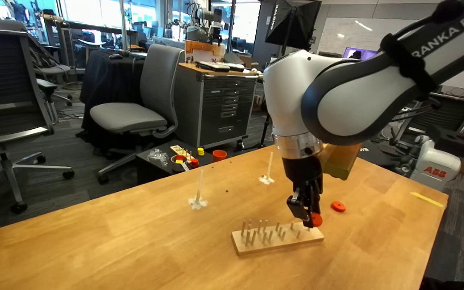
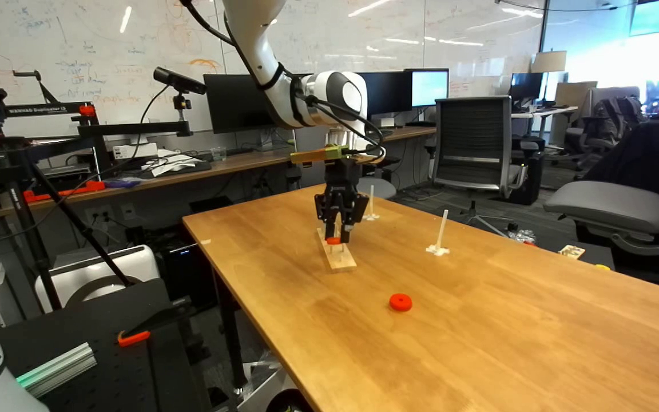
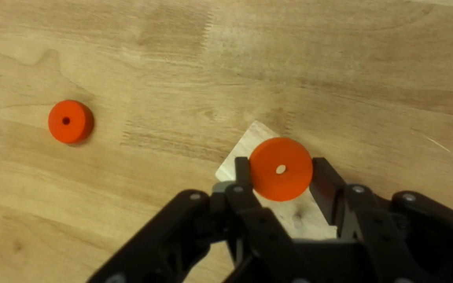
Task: Get one of the orange objects on the table and place it on the wooden object
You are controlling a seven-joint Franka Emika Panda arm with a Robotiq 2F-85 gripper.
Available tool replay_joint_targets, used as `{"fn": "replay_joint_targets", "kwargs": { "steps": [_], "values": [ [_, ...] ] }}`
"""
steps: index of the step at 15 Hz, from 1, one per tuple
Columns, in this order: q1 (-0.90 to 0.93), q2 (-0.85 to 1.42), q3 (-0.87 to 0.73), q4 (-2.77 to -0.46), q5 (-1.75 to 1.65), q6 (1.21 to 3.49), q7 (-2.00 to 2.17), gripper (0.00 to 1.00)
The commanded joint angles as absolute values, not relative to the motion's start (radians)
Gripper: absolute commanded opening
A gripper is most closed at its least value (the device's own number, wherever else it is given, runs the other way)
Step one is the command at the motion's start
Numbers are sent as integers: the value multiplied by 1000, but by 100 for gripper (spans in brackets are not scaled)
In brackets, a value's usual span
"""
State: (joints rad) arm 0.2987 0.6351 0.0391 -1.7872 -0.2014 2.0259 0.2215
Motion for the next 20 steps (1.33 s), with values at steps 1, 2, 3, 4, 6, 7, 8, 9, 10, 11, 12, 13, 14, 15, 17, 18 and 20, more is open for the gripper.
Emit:
{"fn": "replay_joint_targets", "kwargs": {
  "steps": [1,2,3,4,6,7,8,9,10,11,12,13,14,15,17,18,20],
  "values": [
    [302,592,44,-1841,-233,2075,242,18],
    [302,592,44,-1844,-235,2085,241,18],
    [302,591,46,-1846,-233,2093,242,18],
    [301,591,47,-1848,-230,2104,242,18],
    [301,592,51,-1849,-225,2120,241,18],
    [304,593,53,-1849,-226,2128,240,18],
    [305,593,55,-1850,-225,2136,239,18],
    [306,594,56,-1849,-224,2140,239,18],
    [306,595,58,-1849,-223,2143,238,18],
    [307,595,59,-1849,-223,2146,238,18],
    [308,596,60,-1849,-222,2150,238,18],
    [309,596,60,-1849,-222,2153,238,18],
    [309,596,61,-1849,-221,2153,238,18],
    [309,597,61,-1850,-221,2155,238,18],
    [309,598,61,-1851,-220,2159,238,18],
    [309,599,61,-1852,-220,2161,238,18],
    [310,603,62,-1853,-220,2163,237,18]
  ]
}}
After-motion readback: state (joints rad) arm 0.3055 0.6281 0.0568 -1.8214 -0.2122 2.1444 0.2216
